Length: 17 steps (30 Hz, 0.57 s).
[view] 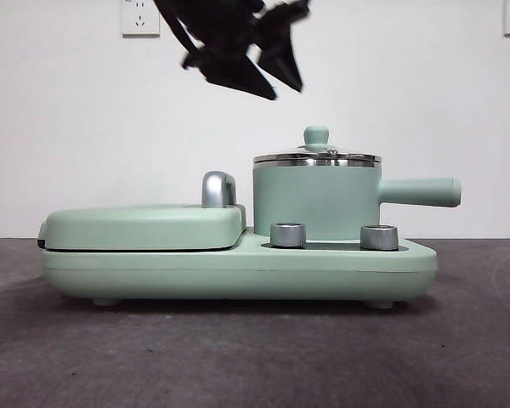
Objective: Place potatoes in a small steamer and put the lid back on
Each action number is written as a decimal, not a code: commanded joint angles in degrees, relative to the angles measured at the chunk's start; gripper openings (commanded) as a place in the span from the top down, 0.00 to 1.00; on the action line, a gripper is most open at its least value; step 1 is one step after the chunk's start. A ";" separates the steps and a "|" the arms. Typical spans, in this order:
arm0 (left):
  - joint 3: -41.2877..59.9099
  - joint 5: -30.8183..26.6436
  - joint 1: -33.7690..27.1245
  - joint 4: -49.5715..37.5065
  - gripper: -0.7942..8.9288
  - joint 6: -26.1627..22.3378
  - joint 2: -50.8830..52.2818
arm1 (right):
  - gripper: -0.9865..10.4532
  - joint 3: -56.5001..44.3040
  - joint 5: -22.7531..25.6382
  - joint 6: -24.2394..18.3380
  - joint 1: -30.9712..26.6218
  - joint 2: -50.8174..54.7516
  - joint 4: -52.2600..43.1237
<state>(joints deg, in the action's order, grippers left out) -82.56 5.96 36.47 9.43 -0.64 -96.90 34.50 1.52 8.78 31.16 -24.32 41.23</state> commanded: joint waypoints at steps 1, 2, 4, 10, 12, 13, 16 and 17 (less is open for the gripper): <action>-1.49 0.17 -0.22 3.82 0.69 4.00 1.95 | 0.63 0.31 0.02 -0.55 0.37 -0.26 -0.39; -1.36 0.33 -0.39 5.44 0.69 4.20 3.13 | 0.63 0.31 0.00 -0.55 0.37 -0.26 -0.42; -0.85 0.35 -0.68 7.39 0.70 4.39 5.33 | 0.63 0.31 -0.02 -0.55 0.37 -0.26 -0.42; 6.19 0.31 -1.16 7.61 0.70 6.88 14.29 | 0.63 0.33 -0.02 -0.57 0.37 -0.26 -0.44; 10.49 0.28 -1.44 6.32 0.70 7.28 18.29 | 0.63 0.31 -0.04 -0.59 0.37 -0.33 -0.44; 13.05 0.26 -1.53 5.66 0.70 7.69 20.57 | 0.63 0.31 -0.09 -0.61 0.37 -0.33 -0.44; 20.72 -0.11 -1.70 4.20 0.70 9.62 27.52 | 0.63 0.31 -0.20 -0.66 0.37 -0.61 -0.50; 23.56 -0.39 -1.75 4.07 0.70 10.29 30.21 | 0.63 0.33 -0.42 -0.70 0.37 -1.01 -0.50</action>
<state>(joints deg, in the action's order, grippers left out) -60.36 5.80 34.50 14.11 7.90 -68.03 34.50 1.30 8.78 31.16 -24.67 41.21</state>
